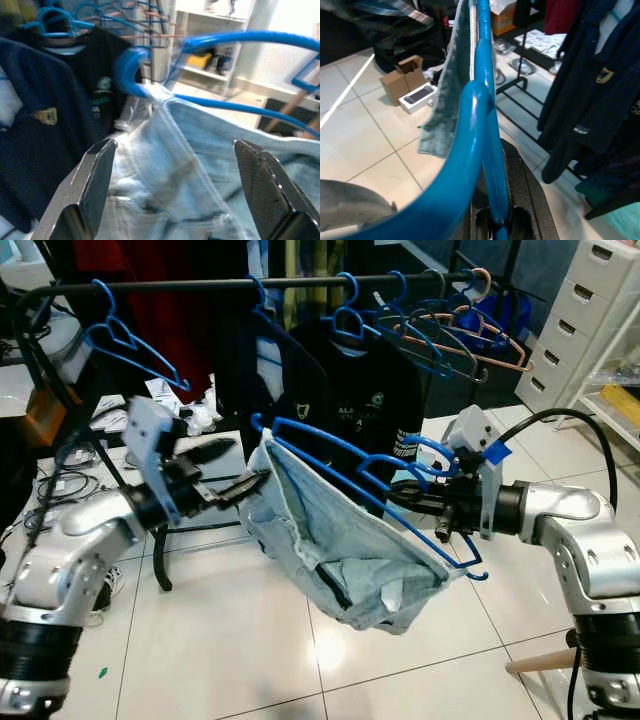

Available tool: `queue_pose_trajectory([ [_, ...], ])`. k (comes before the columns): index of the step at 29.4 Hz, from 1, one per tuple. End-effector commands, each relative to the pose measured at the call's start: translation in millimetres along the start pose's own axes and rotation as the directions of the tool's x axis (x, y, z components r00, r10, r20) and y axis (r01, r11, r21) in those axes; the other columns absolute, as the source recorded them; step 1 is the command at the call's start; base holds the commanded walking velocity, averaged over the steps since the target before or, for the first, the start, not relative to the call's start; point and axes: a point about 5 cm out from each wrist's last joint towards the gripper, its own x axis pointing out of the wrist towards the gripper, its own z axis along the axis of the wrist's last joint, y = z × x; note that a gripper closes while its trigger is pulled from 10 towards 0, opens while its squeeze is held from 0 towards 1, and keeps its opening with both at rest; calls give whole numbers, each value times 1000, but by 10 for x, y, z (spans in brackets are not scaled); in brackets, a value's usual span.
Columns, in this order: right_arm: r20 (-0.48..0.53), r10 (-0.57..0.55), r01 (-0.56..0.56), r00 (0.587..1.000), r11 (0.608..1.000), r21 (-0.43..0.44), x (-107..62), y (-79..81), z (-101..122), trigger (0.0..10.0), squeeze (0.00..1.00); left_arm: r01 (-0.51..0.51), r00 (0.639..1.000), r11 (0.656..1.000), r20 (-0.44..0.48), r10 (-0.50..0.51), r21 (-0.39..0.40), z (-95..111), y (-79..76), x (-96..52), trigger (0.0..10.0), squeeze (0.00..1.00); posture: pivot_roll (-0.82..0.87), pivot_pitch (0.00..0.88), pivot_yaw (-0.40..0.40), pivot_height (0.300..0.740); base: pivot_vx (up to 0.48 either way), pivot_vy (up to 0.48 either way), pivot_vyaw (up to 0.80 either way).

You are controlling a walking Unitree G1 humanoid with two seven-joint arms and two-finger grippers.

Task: Hang hanger

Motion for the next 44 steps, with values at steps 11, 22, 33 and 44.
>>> queue_pose_trajectory([
  [11,53,39,-37,998,998,-53,121,58,129,0,0,-145,988,982,41,150,-118,-58,-227,238,10000,0,-68,141,32,740,0,0,0],
  [22,58,67,-64,996,996,-54,159,107,142,0,0,-393,920,919,-9,393,23,-94,-50,213,10000,0,-67,141,32,740,0,0,0],
  [33,55,51,-49,997,998,-45,182,82,114,0,0,-539,837,827,-10,548,160,-25,137,60,10000,0,-63,142,27,740,0,0,0],
  [44,57,37,-34,998,998,-49,206,64,125,0,0,-549,820,808,-51,570,212,-115,110,67,10000,0,-63,134,25,740,0,0,0],
])
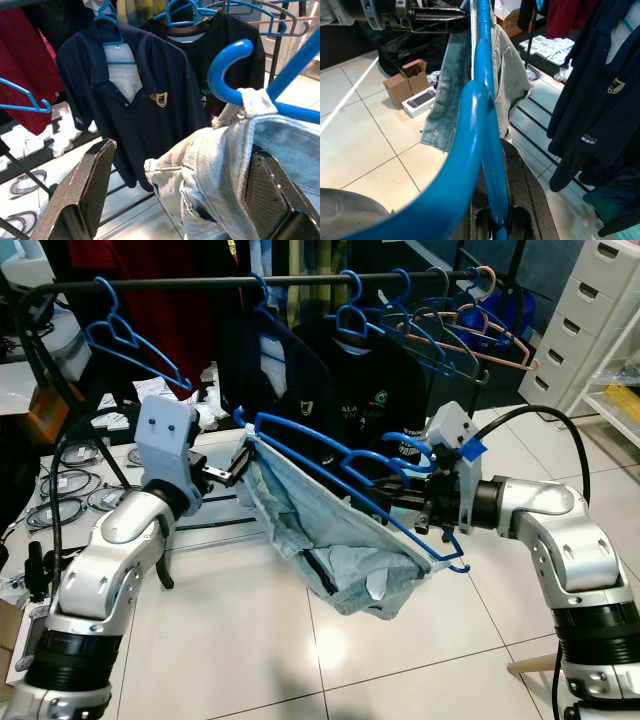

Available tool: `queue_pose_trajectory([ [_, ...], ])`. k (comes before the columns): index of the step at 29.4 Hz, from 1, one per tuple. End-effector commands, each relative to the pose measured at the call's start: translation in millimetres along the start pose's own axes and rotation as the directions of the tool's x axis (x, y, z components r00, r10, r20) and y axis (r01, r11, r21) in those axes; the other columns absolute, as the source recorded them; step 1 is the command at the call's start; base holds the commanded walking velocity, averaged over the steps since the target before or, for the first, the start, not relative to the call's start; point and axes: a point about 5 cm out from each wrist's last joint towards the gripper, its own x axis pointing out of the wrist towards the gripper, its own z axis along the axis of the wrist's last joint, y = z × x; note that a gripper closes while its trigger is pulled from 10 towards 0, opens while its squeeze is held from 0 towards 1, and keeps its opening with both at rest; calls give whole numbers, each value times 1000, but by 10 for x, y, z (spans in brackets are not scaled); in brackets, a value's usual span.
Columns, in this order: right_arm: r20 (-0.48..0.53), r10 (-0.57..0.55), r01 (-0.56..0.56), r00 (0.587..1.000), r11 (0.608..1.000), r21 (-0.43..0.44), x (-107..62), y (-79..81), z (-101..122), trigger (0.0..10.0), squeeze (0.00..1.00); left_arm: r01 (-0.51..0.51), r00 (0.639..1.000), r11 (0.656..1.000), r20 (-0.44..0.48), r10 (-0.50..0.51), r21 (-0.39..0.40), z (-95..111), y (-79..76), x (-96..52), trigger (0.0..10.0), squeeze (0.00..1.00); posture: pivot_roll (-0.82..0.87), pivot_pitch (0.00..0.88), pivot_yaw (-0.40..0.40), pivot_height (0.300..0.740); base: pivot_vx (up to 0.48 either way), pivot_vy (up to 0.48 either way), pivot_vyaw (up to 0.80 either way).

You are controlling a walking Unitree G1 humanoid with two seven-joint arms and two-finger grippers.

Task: Hang hanger

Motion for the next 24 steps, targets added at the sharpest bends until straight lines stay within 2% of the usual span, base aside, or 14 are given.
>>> queue_pose_trajectory([
  [1,35,15,-14,999,999,-39,28,15,93,0,0,-21,998,999,-56,23,27,-103,25,-32,10000,0,-63,134,25,740,0,0,0],
  [2,37,20,-18,999,999,-44,33,20,106,0,0,-37,995,999,-89,40,40,-149,20,-26,1137,0,-64,132,24,740,0,0,0],
  [4,37,20,-18,999,999,-44,33,20,106,0,0,-37,995,999,-89,40,40,-149,20,-26,1137,0,-64,132,24,740,0,0,0],
  [5,39,23,-21,999,999,-47,38,25,118,0,0,-46,991,997,-121,52,55,-191,10,-19,0,0,-66,131,25,740,0,0,0],
  [10,41,36,-34,998,998,-53,45,44,137,0,0,-50,985,996,-159,62,79,-251,-17,-4,0,0,-70,131,25,740,0,0,0],
  [18,17,62,-61,998,997,-56,43,83,130,0,0,-69,986,991,-145,86,118,-218,52,9,0,0,-67,134,25,740,0,0,0],
  [20,-80,42,-47,996,997,-57,9,71,68,0,0,-100,986,980,-113,120,170,-153,160,23,0,0,-68,135,27,740,0,0,0],
  [21,-80,42,-47,996,997,-57,9,71,68,0,0,-100,986,980,-113,120,170,-153,160,23,0,0,-68,135,27,740,0,0,0],
  [24,-215,22,-34,976,998,-56,-52,60,-37,0,0,-123,988,963,-60,141,239,-56,224,42,0,0,-70,137,27,740,0,0,0],
])
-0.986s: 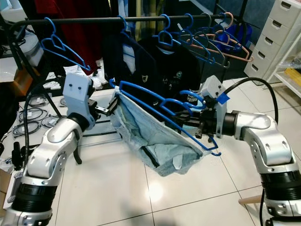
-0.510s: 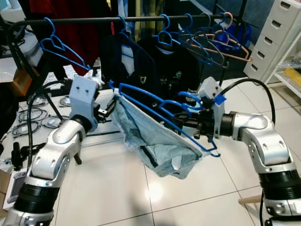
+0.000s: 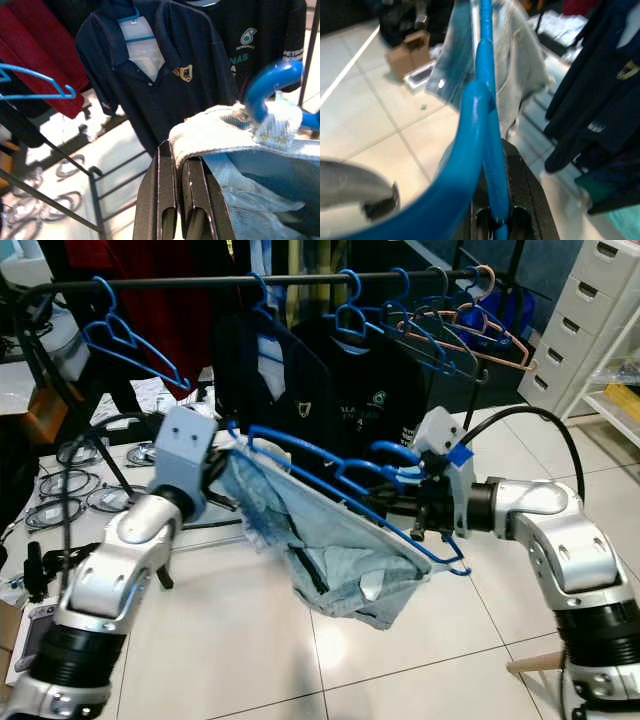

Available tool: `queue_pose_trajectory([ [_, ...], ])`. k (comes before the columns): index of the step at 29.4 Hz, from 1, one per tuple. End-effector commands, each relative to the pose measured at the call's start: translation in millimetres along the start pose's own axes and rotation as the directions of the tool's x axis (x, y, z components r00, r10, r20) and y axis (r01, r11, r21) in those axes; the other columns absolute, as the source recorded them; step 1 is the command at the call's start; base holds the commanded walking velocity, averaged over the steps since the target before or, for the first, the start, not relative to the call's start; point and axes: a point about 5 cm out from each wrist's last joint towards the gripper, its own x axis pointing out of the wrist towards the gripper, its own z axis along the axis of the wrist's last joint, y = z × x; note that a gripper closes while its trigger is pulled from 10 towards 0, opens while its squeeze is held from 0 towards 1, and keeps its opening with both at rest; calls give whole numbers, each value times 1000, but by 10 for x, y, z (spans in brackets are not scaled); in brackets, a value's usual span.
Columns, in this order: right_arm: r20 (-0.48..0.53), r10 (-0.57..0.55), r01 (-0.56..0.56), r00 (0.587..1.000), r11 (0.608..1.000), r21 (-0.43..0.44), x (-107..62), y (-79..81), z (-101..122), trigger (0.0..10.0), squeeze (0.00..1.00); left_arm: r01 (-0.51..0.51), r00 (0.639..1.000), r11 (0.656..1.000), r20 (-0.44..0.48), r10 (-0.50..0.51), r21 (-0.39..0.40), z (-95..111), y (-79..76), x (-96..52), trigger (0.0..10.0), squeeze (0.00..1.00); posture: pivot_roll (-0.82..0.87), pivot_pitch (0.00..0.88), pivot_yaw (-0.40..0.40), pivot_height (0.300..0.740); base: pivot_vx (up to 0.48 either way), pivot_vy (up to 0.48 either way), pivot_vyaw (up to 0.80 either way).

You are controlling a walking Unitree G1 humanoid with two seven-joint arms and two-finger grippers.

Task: Hang hanger

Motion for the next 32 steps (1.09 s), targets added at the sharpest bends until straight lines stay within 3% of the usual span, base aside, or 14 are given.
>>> queue_pose_trajectory([
  [1,-111,-12,11,994,1000,-4,-54,2,-77,0,0,-82,996,993,21,81,82,38,167,14,0,0,-72,138,26,740,0,0,0],
  [15,-274,-95,101,957,995,7,-81,-67,-222,0,0,-44,993,985,115,25,168,200,-12,18,0,0,-75,138,21,740,0,0,0],
  [17,-320,-169,173,932,985,-18,-94,-149,-263,0,0,-30,992,985,129,7,172,218,-46,15,0,0,-73,139,19,740,0,0,0],
  [23,-363,-210,211,908,977,-37,-108,-192,-299,0,0,-20,989,982,149,-8,188,241,-77,9,0,0,-73,140,16,740,0,0,0],
  [32,-490,-164,135,856,986,-95,-163,-125,-411,0,0,3,976,975,211,-51,221,330,-203,-8,0,0,-77,141,12,740,0,0,0],
])
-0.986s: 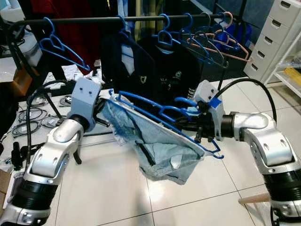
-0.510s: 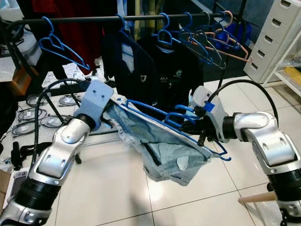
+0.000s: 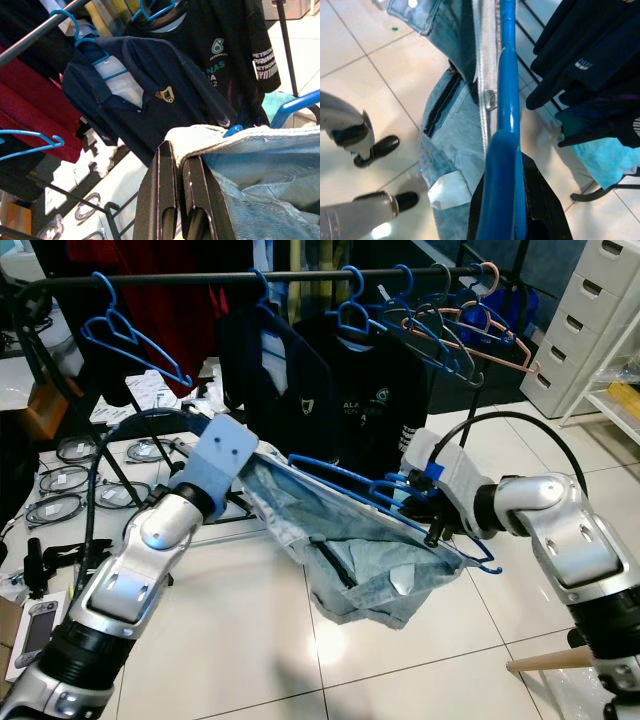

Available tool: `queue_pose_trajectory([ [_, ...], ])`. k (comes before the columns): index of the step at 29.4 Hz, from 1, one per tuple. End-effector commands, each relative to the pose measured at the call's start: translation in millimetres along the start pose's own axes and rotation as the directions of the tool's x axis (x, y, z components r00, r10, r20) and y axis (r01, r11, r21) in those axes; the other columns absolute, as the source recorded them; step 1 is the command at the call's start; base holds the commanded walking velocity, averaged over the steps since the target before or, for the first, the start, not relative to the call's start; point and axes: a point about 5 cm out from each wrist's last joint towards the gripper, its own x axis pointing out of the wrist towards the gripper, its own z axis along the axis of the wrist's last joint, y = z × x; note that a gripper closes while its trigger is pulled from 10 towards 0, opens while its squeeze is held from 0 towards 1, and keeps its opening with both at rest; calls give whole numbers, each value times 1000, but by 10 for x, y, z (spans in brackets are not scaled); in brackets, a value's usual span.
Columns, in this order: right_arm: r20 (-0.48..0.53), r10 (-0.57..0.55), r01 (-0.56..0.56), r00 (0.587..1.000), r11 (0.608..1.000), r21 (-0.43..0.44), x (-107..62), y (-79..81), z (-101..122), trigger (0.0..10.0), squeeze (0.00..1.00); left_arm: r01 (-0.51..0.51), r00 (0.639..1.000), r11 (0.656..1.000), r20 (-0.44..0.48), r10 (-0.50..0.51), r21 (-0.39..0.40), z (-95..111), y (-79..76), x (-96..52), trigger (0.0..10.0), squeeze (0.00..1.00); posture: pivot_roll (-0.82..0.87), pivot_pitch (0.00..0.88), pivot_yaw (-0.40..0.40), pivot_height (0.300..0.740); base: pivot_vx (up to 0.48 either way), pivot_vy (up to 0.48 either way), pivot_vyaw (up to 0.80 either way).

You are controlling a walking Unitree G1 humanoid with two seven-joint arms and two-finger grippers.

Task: Hang hanger

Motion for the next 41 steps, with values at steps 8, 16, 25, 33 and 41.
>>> queue_pose_trajectory([
  [8,-144,82,-86,986,996,-24,-5,109,-221,0,0,-54,992,998,115,49,40,191,111,-1,39,0,-78,143,13,740,0,0,0],
  [16,-95,-82,77,992,996,-51,-14,-123,-97,0,0,78,980,995,180,-89,66,266,-160,-28,4784,0,-77,144,13,740,0,0,0],
  [25,-204,24,-38,979,997,-64,-3,30,-262,0,0,104,968,991,220,-120,84,324,-196,-41,5961,0,-78,141,10,740,0,0,0],
  [33,-235,90,-111,968,991,-77,14,120,-312,0,0,101,966,990,229,-120,94,335,-207,-29,8235,0,-80,138,13,740,0,0,0],
  [41,-214,160,-186,964,977,-108,-135,172,-265,0,0,-23,993,998,113,17,55,93,38,9,10000,0,-84,141,16,740,0,0,0],
])
